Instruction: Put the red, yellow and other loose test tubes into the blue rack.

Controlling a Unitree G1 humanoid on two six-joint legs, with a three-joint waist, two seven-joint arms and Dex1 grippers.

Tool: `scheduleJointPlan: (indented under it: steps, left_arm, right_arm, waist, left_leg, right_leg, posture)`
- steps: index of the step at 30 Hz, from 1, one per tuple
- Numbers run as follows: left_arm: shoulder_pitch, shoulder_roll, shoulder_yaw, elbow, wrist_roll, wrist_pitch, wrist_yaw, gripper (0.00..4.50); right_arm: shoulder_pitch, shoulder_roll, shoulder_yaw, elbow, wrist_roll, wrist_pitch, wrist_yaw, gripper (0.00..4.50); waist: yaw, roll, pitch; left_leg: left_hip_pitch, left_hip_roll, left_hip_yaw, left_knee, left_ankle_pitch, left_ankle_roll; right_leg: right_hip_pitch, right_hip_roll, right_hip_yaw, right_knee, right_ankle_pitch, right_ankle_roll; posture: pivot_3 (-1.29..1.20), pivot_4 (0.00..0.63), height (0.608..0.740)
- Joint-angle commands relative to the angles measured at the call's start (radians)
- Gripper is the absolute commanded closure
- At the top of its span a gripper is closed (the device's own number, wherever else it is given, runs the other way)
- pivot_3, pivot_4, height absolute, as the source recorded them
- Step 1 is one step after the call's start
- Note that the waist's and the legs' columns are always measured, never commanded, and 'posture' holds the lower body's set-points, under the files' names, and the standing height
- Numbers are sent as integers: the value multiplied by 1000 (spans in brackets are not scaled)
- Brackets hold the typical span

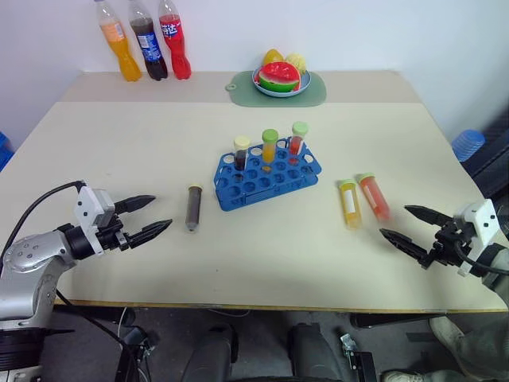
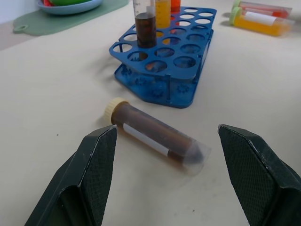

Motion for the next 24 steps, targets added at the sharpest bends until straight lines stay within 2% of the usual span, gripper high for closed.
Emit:
scheduleJointPlan:
  steps: [1,4,7,11,15,19,24]
  left_arm:
    - [-6,-8,-15,-38,13,-25,-2,970]
    - [-13,-14,-31,-47,21,-30,-4,970]
    - [-21,-23,-56,-55,39,-45,-5,970]
    - [-35,-36,-84,-57,51,-56,-8,970]
    - [-58,-56,-94,-63,38,-47,1,970]
    - [-52,-65,-100,-75,45,-47,2,970]
    - [-27,-73,-98,-96,48,-46,10,970]
  right_arm:
    - [-46,-28,-20,-22,-2,17,-14,0]
    - [-99,-43,1,-18,-24,51,-38,0]
    - [-212,-86,57,9,-63,202,-127,0]
    - [-437,-110,140,106,-45,434,-167,0]
    - [-648,-132,267,255,-98,636,-188,0]
    - [-770,-143,417,373,-178,644,-118,0]
    - [-862,-122,532,501,-264,594,-61,0]
  waist:
    - [1,0,0]
    - [0,0,0]
    - [-3,1,0]
    - [-4,1,0]
    - [-1,1,1]
    - [-1,1,1]
    - [-3,1,1]
  left_leg:
    - [0,0,0,0,0,0]
    - [0,0,0,0,0,0]
    - [0,0,0,0,0,0]
    - [0,0,1,0,0,0]
    - [-2,0,1,0,0,0]
    - [-4,0,1,0,0,0]
    - [-7,-1,1,0,0,0]
  right_leg:
    - [0,0,0,0,0,0]
    - [0,0,0,0,0,0]
    - [0,0,0,0,0,0]
    - [-1,0,0,0,0,0]
    - [-2,0,0,0,0,0]
    - [-4,0,0,-1,0,0]
    - [-7,0,0,-1,0,0]
  posture:
    - [0,150,740]
    - [0,150,740]
    - [0,150,740]
    - [0,150,740]
    - [0,150,740]
    - [0,150,740]
    - [0,150,740]
